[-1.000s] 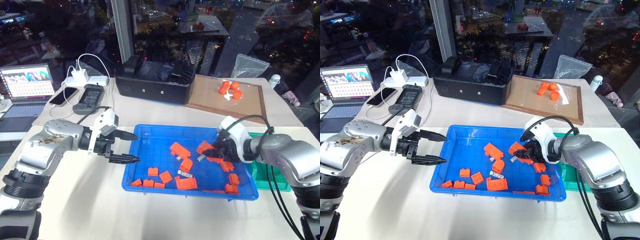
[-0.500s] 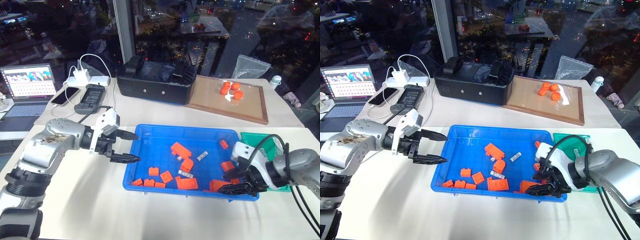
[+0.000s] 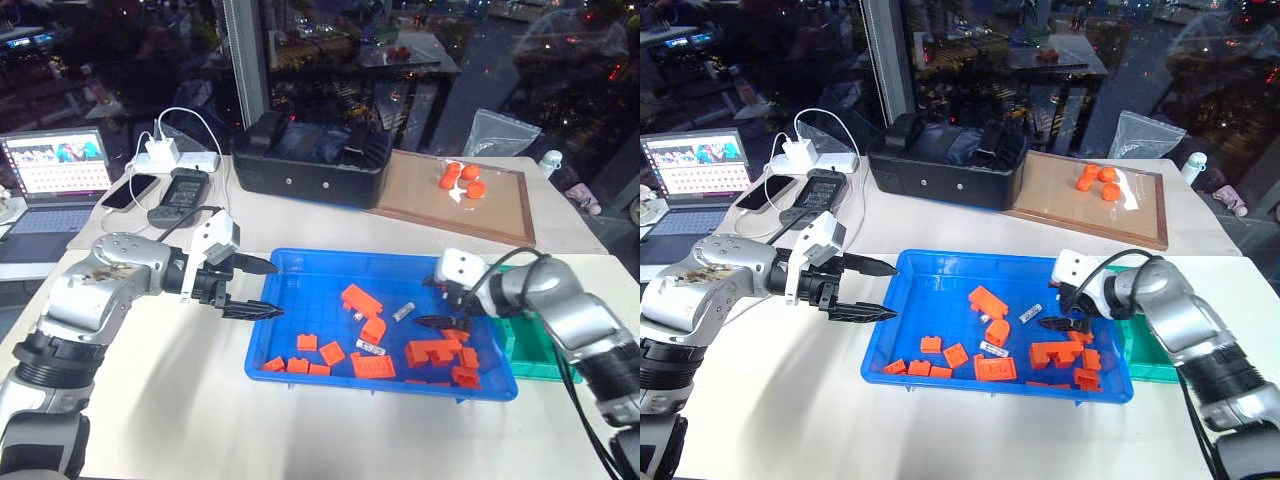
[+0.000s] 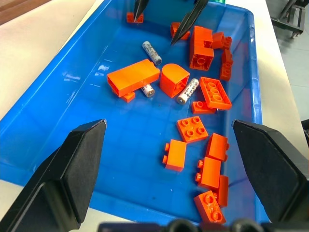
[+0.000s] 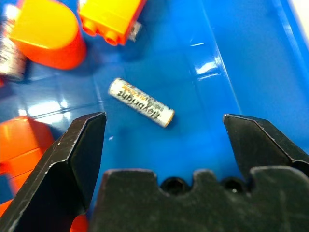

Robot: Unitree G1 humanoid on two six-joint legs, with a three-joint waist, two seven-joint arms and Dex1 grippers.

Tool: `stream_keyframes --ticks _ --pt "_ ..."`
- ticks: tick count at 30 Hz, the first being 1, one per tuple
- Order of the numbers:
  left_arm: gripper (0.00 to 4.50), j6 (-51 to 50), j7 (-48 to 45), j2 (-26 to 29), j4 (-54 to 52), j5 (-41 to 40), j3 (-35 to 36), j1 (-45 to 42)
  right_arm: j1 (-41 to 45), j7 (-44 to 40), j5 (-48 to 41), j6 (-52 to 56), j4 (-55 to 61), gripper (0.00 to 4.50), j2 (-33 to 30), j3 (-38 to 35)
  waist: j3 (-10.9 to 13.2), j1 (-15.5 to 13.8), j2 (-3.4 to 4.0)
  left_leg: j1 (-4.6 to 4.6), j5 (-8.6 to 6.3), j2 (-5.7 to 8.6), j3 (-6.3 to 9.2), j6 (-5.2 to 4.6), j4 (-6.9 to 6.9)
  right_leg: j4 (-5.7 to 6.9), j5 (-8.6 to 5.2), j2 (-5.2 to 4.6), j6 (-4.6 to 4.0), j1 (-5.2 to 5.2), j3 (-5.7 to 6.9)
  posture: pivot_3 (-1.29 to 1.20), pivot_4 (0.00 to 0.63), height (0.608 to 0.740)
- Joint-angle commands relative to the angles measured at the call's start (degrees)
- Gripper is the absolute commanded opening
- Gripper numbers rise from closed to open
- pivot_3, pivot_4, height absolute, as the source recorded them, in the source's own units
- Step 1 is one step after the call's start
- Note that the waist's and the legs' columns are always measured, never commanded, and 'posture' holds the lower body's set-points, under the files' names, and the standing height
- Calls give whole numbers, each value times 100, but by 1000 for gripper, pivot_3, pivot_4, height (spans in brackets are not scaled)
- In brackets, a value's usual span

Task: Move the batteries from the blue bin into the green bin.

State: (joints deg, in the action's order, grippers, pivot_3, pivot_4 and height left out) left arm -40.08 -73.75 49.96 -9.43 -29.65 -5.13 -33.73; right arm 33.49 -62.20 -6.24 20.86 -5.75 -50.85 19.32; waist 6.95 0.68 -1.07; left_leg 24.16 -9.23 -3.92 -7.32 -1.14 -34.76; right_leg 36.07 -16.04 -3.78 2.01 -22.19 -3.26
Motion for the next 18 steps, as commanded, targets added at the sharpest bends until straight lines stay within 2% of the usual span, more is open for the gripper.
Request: stream_keyframes --ticks 1,6,9,13,18 --pt "4500 -40 77 115 -255 -133 284 72 270 -210 283 -256 -147 4459 149 73 0 -3 0 0 0 0 -1 0 1 0 0 0 0 0 1 0 150 738" --pt "4500 -74 145 118 -337 -154 322 140 381 -453 416 -15 -146 4459 324 149 0 -9 0 -2 0 -3 -8 1 -3 5 1 2 -2 2 1 0 150 738" --pt "4500 -74 179 112 -336 -163 326 137 407 -504 428 288 -151 3746 420 140 0 -12 1 -2 0 -3 -25 1 -5 5 1 1 -2 3 3 0 150 738" --pt "4500 -76 189 104 -327 -174 319 120 291 -732 384 731 56 2433 324 147 -1 -13 1 -2 0 -4 -27 1 -4 6 1 1 -3 2 3 0 150 738" --pt "4500 -143 109 78 -251 -251 293 98 168 -733 161 1182 472 717 250 -179 -1 -4 2 -2 0 -5 -28 1 -4 7 1 2 -5 1 3 0 150 738"
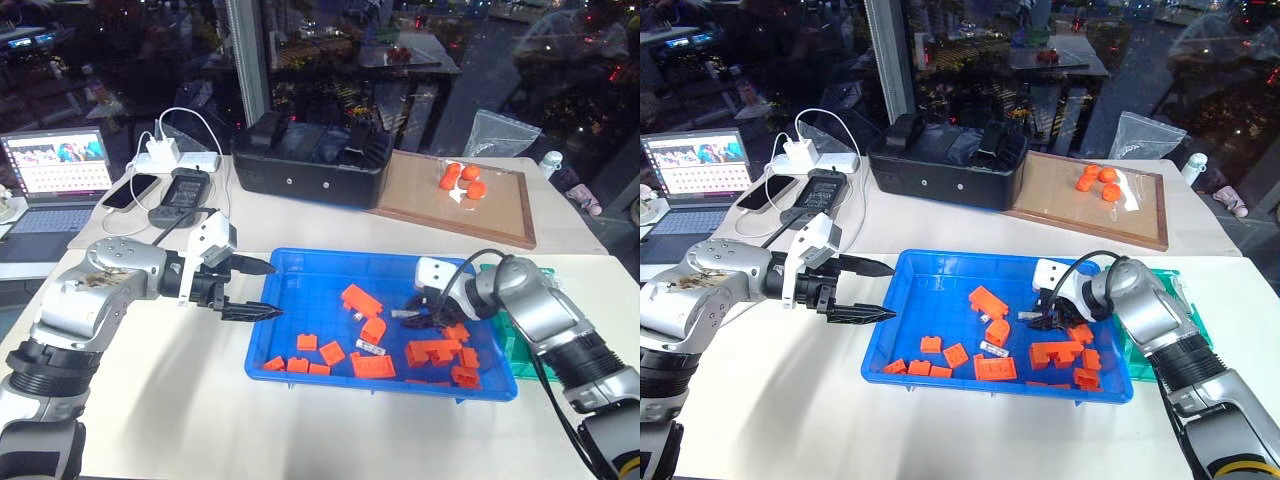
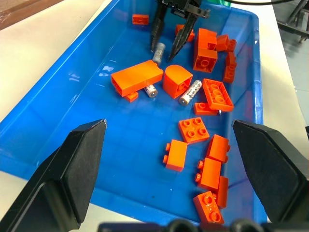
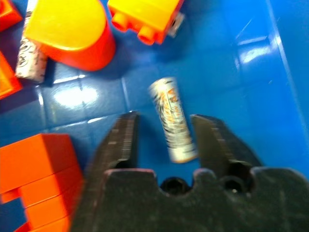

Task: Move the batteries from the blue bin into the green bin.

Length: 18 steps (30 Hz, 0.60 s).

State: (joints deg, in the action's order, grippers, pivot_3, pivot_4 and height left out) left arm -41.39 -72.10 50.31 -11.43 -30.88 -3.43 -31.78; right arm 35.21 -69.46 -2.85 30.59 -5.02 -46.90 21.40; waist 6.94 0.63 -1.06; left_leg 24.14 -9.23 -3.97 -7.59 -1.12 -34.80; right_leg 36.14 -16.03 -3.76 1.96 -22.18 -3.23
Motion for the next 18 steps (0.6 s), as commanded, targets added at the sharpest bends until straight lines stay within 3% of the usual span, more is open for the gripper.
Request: stream_keyframes --ticks 1,11,14,18 --pt "4500 -17 -67 12 -43 -155 121 -123 -14 18 -270 265 515 362 -150 -519 0 -2 0 0 0 0 0 0 0 0 0 0 0 0 0 0 150 738" --pt "4500 107 -232 -367 320 -133 -106 -559 9 325 -878 1311 1223 269 -1184 -2278 0 -71 1 1 0 1 -3 0 -1 -3 0 -3 0 0 2 0 150 738" --pt "4500 148 -312 -528 429 -132 -189 -693 -515 575 -536 1236 772 269 -2042 -2932 -1 -139 9 5 0 9 -5 0 0 -6 0 -13 0 -2 4 0 150 738" --pt "4500 240 -393 -636 558 -46 -289 -821 -1401 836 -474 1235 582 269 -2320 -3359 -12 -126 3 0 -4 9 -5 -4 2 -18 -4 -22 -3 2 21 0 150 738"
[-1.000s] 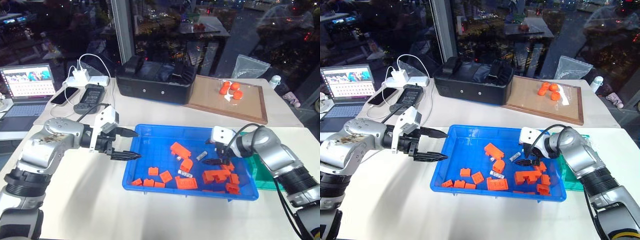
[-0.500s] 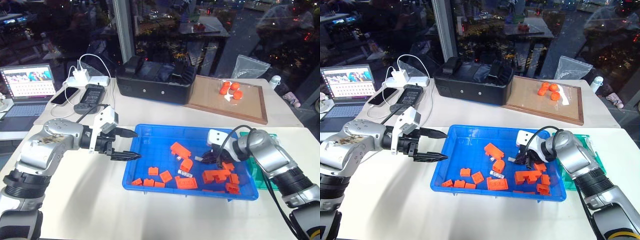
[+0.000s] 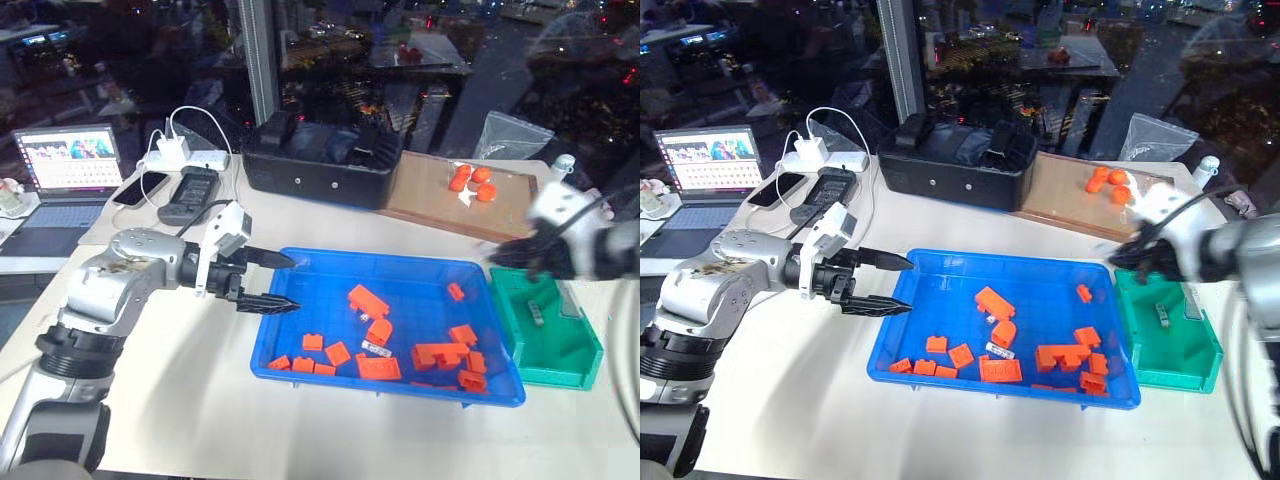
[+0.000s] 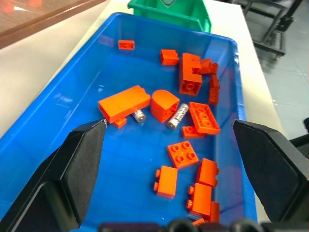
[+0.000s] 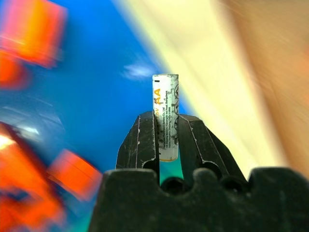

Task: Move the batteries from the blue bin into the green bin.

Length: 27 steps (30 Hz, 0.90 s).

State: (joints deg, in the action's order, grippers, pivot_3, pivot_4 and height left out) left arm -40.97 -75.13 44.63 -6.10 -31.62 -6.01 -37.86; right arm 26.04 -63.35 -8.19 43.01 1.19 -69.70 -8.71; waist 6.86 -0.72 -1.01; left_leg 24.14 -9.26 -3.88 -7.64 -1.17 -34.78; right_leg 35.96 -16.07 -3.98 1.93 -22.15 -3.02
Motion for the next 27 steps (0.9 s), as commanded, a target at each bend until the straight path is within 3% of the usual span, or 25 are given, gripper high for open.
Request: stream_keyframes --ticks 1,7,11,12,16,21,22,27 --pt "4500 219 -107 -85 55 46 -50 -242 -732 299 111 -38 -37 269 -36 -376 -10 36 -1 1 0 -1 1 0 0 1 0 1 -1 8 0 0 150 738" --pt "4500 290 -165 -98 121 91 -88 -284 -1505 534 -25 168 427 269 241 -362 -20 154 21 0 2 1 23 0 -5 18 2 14 3 4 -21 0 150 738" --pt "4500 274 -163 -80 76 83 -81 -261 -1509 687 -112 415 675 269 368 -312 -26 158 33 -1 2 3 52 0 -8 18 1 20 9 4 -26 0 150 738" --pt "4500 269 -155 -78 49 84 -78 -245 -1553 675 -97 435 734 1276 322 -250 -26 151 33 -1 2 2 57 0 -9 19 1 22 9 5 -26 0 150 738" --pt "4500 225 -143 -74 -103 31 -61 -205 -1443 699 71 385 765 2471 28 -43 -30 124 39 4 2 5 60 0 -12 15 1 22 9 5 -25 0 150 738" --pt "4500 253 -173 20 -73 93 -52 -222 -207 611 -256 315 1113 4236 215 225 -30 167 43 2 2 6 61 0 -12 17 2 24 10 0 -31 0 150 738" --pt "4500 262 -179 28 -59 104 -59 -220 76 551 -415 401 1332 4473 400 386 -30 176 43 1 1 4 67 0 -12 16 2 32 8 -1 -36 0 150 738" --pt "4500 283 -163 47 -51 142 -80 -208 723 526 -905 986 2135 4473 1207 1206 -27 160 28 -3 1 -6 103 0 1 19 1 67 -12 0 -38 0 150 738"
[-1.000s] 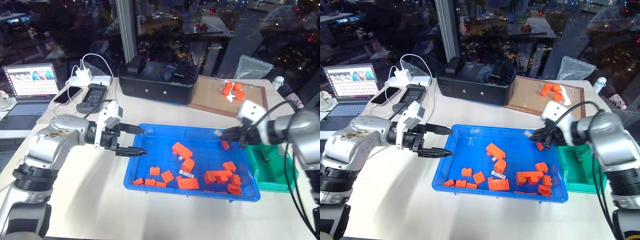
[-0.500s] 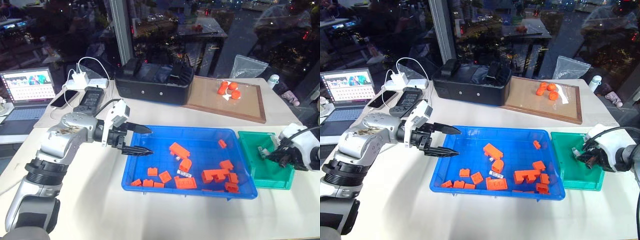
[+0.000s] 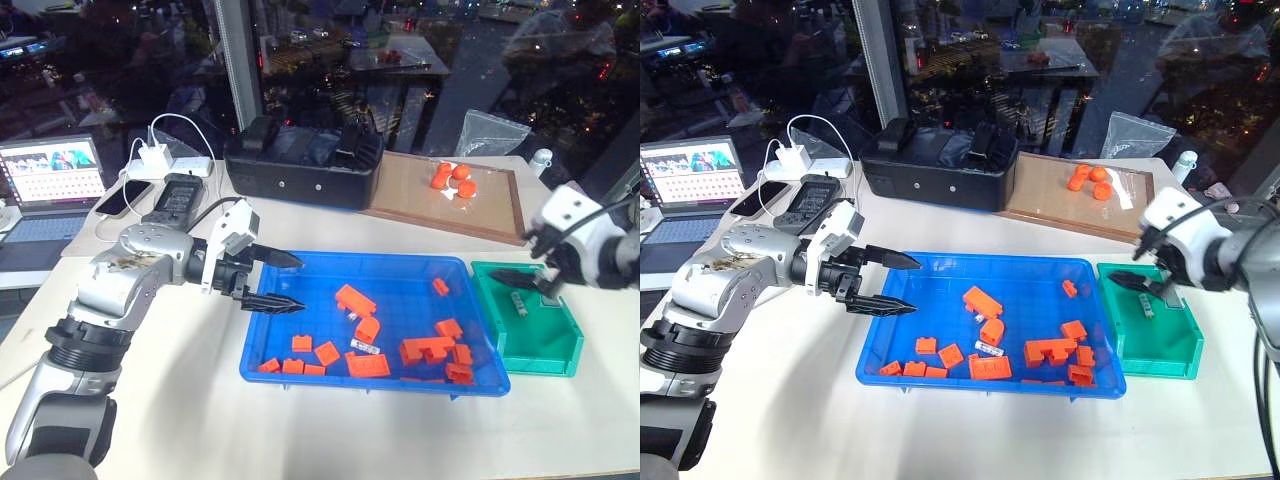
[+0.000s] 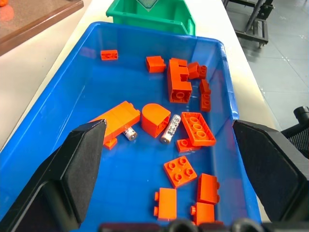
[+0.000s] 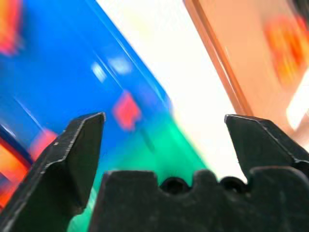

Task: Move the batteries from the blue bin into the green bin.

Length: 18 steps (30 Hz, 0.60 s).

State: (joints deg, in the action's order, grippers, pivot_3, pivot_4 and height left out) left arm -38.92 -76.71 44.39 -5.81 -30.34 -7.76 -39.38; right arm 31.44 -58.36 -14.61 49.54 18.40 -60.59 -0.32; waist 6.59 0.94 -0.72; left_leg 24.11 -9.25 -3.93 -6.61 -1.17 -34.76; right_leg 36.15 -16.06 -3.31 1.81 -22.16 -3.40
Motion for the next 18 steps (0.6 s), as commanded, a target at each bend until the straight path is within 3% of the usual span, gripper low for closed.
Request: stream_keyframes --ticks 1,7,14,18 --pt "4500 74 3 81 -102 13 102 -34 258 133 -317 550 508 4473 546 584 0 -30 0 1 0 0 0 0 -1 0 -1 0 -1 0 1 0 150 738" --pt "4500 8 50 152 -214 -33 148 30 357 1017 -252 1860 695 4473 1607 1485 0 -82 -4 18 0 8 -1 0 -15 1 -1 -9 0 -4 2 0 150 738" --pt "4500 -41 60 304 -324 -43 131 145 351 1668 -407 2849 876 4473 2162 1513 -2 -84 -7 18 0 7 -1 1 -16 5 0 -9 -2 -5 2 0 150 738" --pt "4500 -31 49 316 -299 -32 108 115 254 2008 -383 2906 714 4473 2501 1490 -2 -70 -7 18 0 6 -1 1 -13 6 0 -7 -2 -6 2 0 150 738"
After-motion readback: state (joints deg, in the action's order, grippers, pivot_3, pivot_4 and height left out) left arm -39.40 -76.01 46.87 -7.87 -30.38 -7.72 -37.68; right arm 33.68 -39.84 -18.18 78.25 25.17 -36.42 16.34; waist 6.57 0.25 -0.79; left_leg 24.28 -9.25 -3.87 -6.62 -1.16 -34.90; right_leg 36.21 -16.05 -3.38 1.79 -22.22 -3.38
